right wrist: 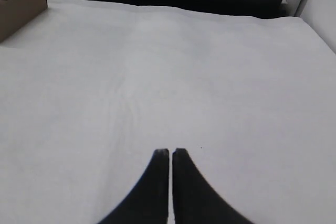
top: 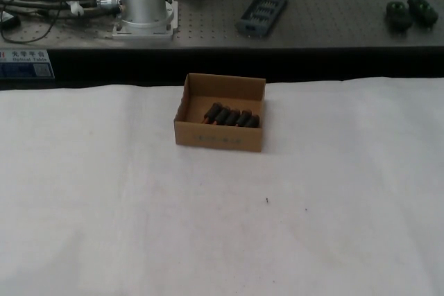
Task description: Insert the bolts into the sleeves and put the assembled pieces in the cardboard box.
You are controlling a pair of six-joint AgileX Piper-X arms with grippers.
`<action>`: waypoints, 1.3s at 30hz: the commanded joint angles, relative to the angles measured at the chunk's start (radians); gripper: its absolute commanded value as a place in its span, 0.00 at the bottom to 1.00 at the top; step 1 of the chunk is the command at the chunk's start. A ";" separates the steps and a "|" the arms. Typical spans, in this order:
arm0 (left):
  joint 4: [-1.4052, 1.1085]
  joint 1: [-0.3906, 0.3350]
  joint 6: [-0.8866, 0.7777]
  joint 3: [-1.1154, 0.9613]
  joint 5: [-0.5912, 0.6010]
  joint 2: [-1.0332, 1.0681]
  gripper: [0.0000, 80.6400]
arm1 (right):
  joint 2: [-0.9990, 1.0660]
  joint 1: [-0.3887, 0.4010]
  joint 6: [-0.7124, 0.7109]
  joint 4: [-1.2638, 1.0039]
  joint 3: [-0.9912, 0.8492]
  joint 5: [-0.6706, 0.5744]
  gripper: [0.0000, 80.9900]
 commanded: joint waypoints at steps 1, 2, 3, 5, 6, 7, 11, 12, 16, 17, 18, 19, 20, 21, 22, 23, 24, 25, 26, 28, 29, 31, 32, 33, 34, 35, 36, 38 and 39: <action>0.001 0.000 0.005 0.032 -0.014 -0.024 0.01 | -0.004 -0.007 -0.008 0.000 -0.007 0.000 0.03; 0.002 0.000 0.005 0.056 -0.014 -0.024 0.01 | -0.004 -0.007 -0.008 0.000 -0.007 0.000 0.03; -0.009 0.000 0.005 0.075 -0.006 -0.024 0.01 | -0.004 -0.007 -0.008 0.000 -0.007 0.000 0.03; -0.006 0.000 0.005 0.075 0.022 -0.024 0.01 | -0.004 -0.007 -0.008 0.000 -0.007 0.000 0.03; 0.001 0.000 0.005 0.075 0.022 -0.024 0.01 | -0.004 -0.007 -0.008 0.000 -0.007 0.000 0.03; 0.043 0.000 0.005 0.075 0.001 -0.024 0.01 | -0.004 -0.007 -0.008 0.000 -0.007 0.000 0.03; 0.157 0.000 0.005 0.075 -0.001 -0.024 0.01 | -0.004 -0.007 -0.008 0.000 -0.007 0.000 0.03; 0.173 0.000 0.005 0.075 0.008 -0.024 0.01 | -0.004 -0.007 -0.008 0.000 -0.007 0.000 0.03; 0.195 0.000 0.005 0.075 0.009 -0.024 0.01 | -0.004 -0.007 -0.008 0.000 -0.007 0.000 0.03; 0.193 0.000 0.005 0.075 0.009 -0.024 0.01 | -0.004 -0.007 -0.008 0.000 -0.007 0.000 0.03; 0.193 0.000 0.005 0.075 0.009 -0.024 0.01 | -0.004 -0.007 -0.008 0.000 -0.007 0.000 0.03; 0.193 0.000 0.005 0.075 0.009 -0.024 0.01 | -0.004 -0.007 -0.008 0.000 -0.007 0.000 0.03; 0.193 0.000 0.005 0.075 0.009 -0.024 0.01 | -0.004 -0.007 -0.008 0.000 -0.007 0.000 0.03; 0.193 0.000 0.005 0.075 0.009 -0.024 0.01 | -0.004 -0.007 -0.008 0.000 -0.007 0.000 0.03; 0.193 0.000 0.005 0.075 0.009 -0.024 0.01 | -0.004 -0.007 -0.008 0.000 -0.007 0.000 0.03; 0.193 0.000 0.005 0.075 0.009 -0.024 0.01 | -0.004 -0.007 -0.008 0.000 -0.007 0.000 0.03; 0.193 0.000 0.005 0.075 0.009 -0.024 0.01 | -0.004 -0.007 -0.008 0.000 -0.007 0.000 0.03; 0.193 0.000 0.005 0.075 0.009 -0.024 0.01 | -0.004 -0.007 -0.008 0.000 -0.007 0.000 0.03; 0.193 0.000 0.005 0.075 0.009 -0.024 0.01 | -0.004 -0.007 -0.008 0.000 -0.007 0.000 0.03; 0.193 0.000 0.005 0.075 0.009 -0.024 0.01 | -0.004 -0.007 -0.008 0.000 -0.007 0.000 0.03; 0.193 0.000 0.005 0.075 0.009 -0.024 0.01 | -0.004 -0.007 -0.008 0.000 -0.007 0.000 0.03; 0.193 0.000 0.005 0.075 0.009 -0.024 0.01 | -0.004 -0.007 -0.008 0.000 -0.007 0.000 0.03; 0.193 0.000 0.005 0.075 0.009 -0.024 0.01 | -0.004 -0.007 -0.008 0.000 -0.007 0.000 0.03; 0.193 0.000 0.005 0.075 0.009 -0.024 0.01 | -0.004 -0.007 -0.008 0.000 -0.007 0.000 0.03; 0.193 0.000 0.005 0.075 0.009 -0.024 0.01 | -0.004 -0.007 -0.008 0.000 -0.007 0.000 0.03; 0.193 0.000 0.005 0.075 0.009 -0.024 0.01 | -0.004 -0.007 -0.008 0.000 -0.007 0.000 0.03; 0.193 0.000 0.005 0.075 0.009 -0.024 0.01 | -0.004 -0.007 -0.008 0.000 -0.007 0.000 0.03; 0.193 0.000 0.005 0.075 0.009 -0.024 0.01 | -0.004 -0.007 -0.008 0.000 -0.007 0.000 0.03; 0.193 0.000 0.005 0.075 0.009 -0.024 0.01 | -0.004 -0.007 -0.008 0.000 -0.007 0.000 0.03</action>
